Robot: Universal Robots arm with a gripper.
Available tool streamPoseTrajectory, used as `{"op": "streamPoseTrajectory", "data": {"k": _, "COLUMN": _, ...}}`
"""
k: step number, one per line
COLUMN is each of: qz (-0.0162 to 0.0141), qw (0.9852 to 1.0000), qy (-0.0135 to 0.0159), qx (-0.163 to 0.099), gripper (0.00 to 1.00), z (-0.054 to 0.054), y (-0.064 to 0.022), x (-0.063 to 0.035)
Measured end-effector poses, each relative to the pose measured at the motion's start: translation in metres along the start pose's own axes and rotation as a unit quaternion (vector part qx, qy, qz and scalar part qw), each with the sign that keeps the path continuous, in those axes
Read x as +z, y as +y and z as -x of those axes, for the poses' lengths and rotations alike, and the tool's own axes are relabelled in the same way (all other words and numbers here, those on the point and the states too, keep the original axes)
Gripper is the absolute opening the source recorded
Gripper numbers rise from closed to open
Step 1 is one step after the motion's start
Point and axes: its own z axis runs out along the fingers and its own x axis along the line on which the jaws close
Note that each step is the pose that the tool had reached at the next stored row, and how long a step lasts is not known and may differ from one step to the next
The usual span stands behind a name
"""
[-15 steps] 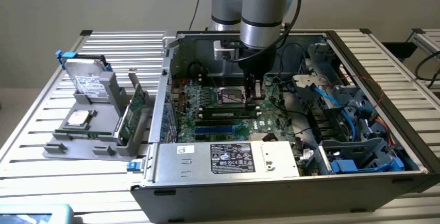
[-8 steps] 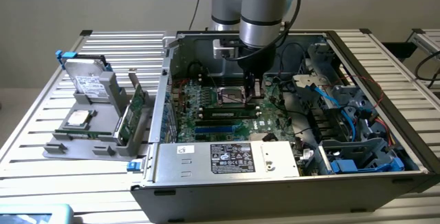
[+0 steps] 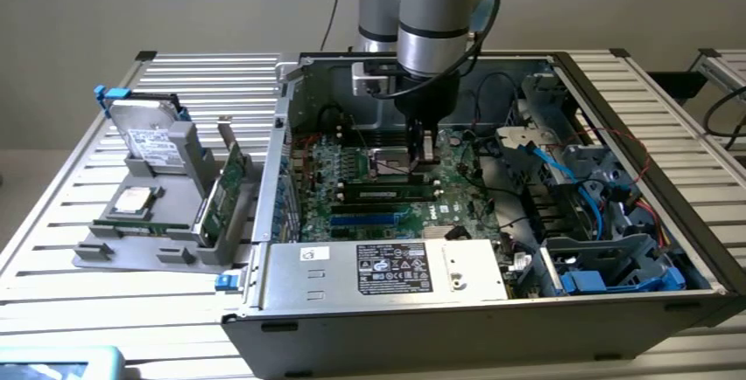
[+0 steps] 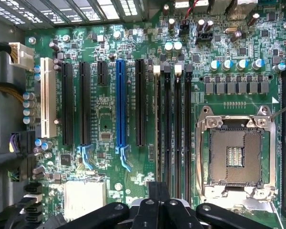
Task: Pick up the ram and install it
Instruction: 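Press down the ram until it locks into place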
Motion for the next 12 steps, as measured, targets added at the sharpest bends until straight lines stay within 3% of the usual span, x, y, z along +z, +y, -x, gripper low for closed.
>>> {"op": "streamPoseTrajectory", "data": {"k": 12, "qz": 0.0001, "qw": 1.0, "qy": 0.0001, "qx": 0.0, "gripper": 0.11, "z": -0.001, "y": 0.0273, "x": -0.0029}}
